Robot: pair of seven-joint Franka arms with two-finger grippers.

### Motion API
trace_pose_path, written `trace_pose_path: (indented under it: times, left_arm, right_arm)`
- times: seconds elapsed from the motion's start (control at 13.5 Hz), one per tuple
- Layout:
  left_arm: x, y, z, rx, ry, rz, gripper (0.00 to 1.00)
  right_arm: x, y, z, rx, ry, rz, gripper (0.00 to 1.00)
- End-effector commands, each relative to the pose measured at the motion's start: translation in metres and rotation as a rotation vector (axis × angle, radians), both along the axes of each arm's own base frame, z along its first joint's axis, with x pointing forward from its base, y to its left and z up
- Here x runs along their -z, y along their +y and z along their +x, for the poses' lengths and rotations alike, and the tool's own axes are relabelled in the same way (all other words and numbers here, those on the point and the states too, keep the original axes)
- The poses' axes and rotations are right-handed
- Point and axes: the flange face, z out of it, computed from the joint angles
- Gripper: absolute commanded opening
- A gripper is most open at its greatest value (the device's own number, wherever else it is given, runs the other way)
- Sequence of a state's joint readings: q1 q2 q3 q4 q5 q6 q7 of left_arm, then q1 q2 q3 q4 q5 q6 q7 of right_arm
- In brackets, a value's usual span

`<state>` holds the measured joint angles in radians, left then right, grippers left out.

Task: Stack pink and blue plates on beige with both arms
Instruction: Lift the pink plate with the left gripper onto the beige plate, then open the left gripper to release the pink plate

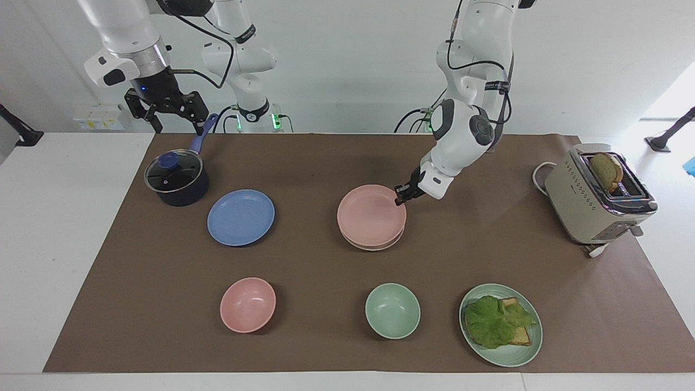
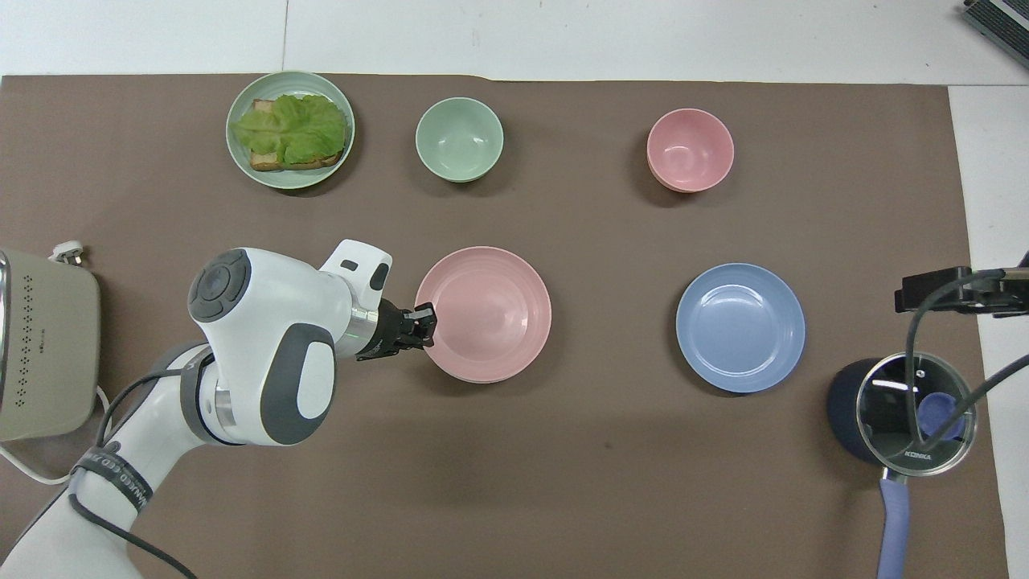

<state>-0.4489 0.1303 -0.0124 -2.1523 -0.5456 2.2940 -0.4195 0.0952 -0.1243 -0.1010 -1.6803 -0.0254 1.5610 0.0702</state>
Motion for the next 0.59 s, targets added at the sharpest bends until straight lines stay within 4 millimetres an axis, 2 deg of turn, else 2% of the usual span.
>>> trace_pose_path:
  times: [0.0,0.15,0.22,0.3,0.37,0.44,0.52]
  left_arm:
    - [-0.0034,0.0021,-0.0078,-0.017,-0.012,-0.013,0.00]
    - [-0.0041,0.0020,-0.0072,-0.013,-0.016,-0.013,0.00]
    - [-0.0041,0.0020,-0.0072,-0.007,-0.019,-0.014,0.09]
    - [-0.0032,0.0034,-0.0066,-0.006,-0.018,-0.013,0.53]
    - [-0.0040,0.0048,-0.0052,-0.011,-0.020,-0.014,0.85]
    - [-0.0040,0.0048,-0.0052,-0.014,-0.019,-0.014,0.96]
    - [-0.0045,0.0053,-0.0046,-0.013,-0.020,-0.014,1.00]
  right_arm:
    - [-0.0006,-0.0029,-0.0008,-0.007,-0.003,0.017,1.00]
    - [0.0001,-0.0029,-0.0009,-0.007,-0.001,0.017,1.00]
    - [0.0001,-0.0029,-0.0009,-0.007,-0.001,0.017,1.00]
    - [0.0001,-0.0029,-0.0009,-0.007,-0.001,0.017,1.00]
    - [-0.0006,-0.0029,-0.0008,-0.007,-0.003,0.017,1.00]
    - [0.0001,-0.0029,-0.0009,-0.007,-0.001,0.017,1.00]
    - [-0.0007,-0.0029,-0.0013,-0.007,-0.003,0.017,1.00]
